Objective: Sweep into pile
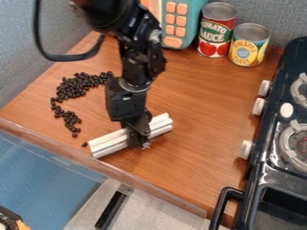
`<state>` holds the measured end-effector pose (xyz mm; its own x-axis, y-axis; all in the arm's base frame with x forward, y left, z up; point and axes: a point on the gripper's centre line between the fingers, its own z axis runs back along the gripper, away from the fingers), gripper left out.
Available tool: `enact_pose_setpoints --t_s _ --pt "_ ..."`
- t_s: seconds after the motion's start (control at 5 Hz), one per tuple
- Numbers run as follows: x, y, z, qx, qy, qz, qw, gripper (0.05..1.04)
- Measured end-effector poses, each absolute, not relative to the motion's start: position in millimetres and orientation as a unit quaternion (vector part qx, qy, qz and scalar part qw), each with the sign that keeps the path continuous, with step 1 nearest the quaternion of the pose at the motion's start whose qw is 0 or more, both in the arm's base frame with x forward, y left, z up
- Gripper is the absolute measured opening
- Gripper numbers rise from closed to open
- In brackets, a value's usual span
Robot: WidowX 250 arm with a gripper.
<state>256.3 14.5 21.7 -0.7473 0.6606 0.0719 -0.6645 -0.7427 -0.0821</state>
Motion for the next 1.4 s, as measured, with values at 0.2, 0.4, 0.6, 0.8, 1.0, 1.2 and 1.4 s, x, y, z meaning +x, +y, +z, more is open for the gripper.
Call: enact_pose_setpoints --t_s 0.2,0.4,0.6,0.8,1.0,1.2,1.4 --pt "253 21 23 0.013 -0.046 0.931 0.362 0.388" --pt "250 27 20 0.008 -0.040 0.930 0.364 0.388" --pt "251 30 14 0.018 -0.040 0.931 0.363 0.388" --pt "258 33 6 0.030 -0.040 0.932 0.359 0.388" --pt "263 39 5 0.030 -0.044 0.933 0.356 0.388" --pt "266 47 6 0.029 -0.046 0.935 0.352 0.388" --pt "266 59 7 0.028 -0.049 0.934 0.354 0.388"
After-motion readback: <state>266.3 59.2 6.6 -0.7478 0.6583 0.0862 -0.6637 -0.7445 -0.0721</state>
